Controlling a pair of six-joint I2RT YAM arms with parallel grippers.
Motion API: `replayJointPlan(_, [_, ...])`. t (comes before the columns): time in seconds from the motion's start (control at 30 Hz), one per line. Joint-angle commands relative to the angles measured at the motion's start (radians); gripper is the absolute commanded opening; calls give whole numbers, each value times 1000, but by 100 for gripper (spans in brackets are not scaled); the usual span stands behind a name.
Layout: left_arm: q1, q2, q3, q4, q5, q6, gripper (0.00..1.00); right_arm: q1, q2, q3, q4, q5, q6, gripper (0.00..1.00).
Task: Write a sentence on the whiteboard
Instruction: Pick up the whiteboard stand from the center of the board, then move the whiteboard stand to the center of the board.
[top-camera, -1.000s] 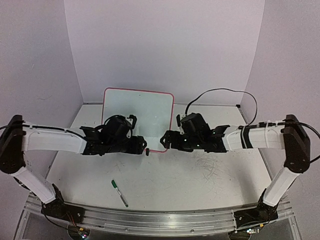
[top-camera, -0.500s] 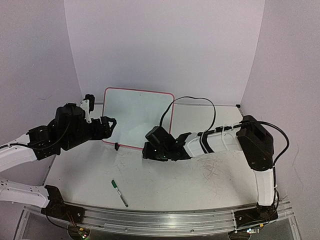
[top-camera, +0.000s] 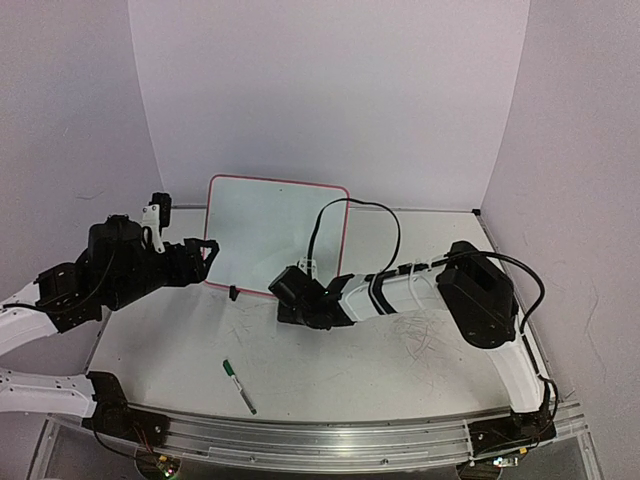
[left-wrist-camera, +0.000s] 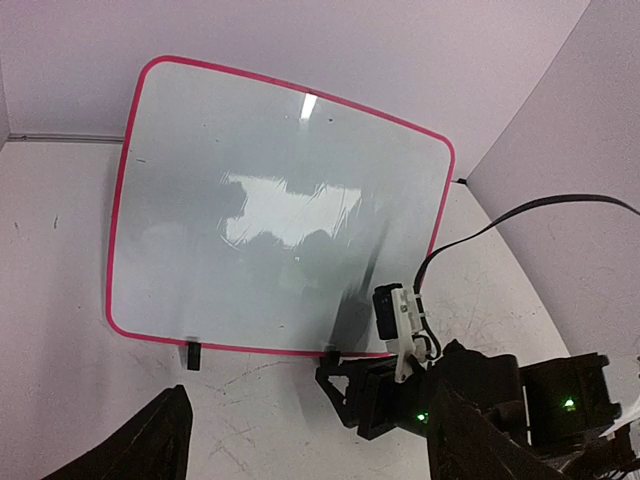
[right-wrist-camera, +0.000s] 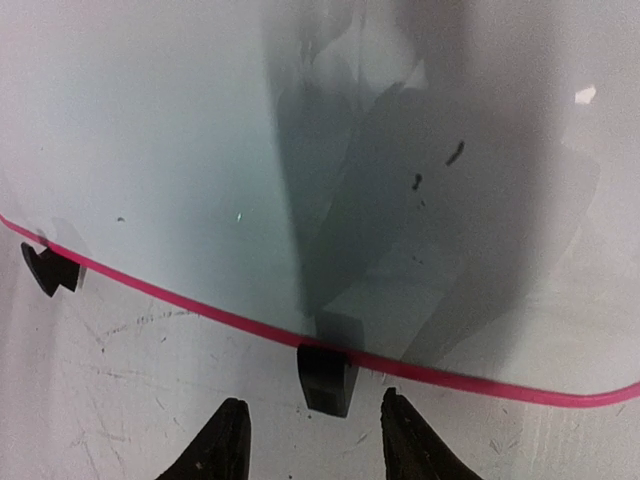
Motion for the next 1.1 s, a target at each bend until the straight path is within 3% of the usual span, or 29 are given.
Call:
replayJointPlan(0.0, [1,-58,-3,0,9,9,82,-1,45,69,-40,114,-5,44])
replayJointPlan(0.2, [2,-74,6,-14,13,6,83,-2,73,116,-67,155,-22,39])
replayJointPlan(0.6, [1,-67,25,-21,18,-4,84,-1,36,94,-76,195,-78,10])
replayJointPlan(0.77, [1,-53,35,-20,12,-6,84,-1,-32,10,-76,203,-149,1])
replayJointPlan(1.07, [1,20,82,-12,-9,4,85,-13,-249,-348,33,99,-346,0])
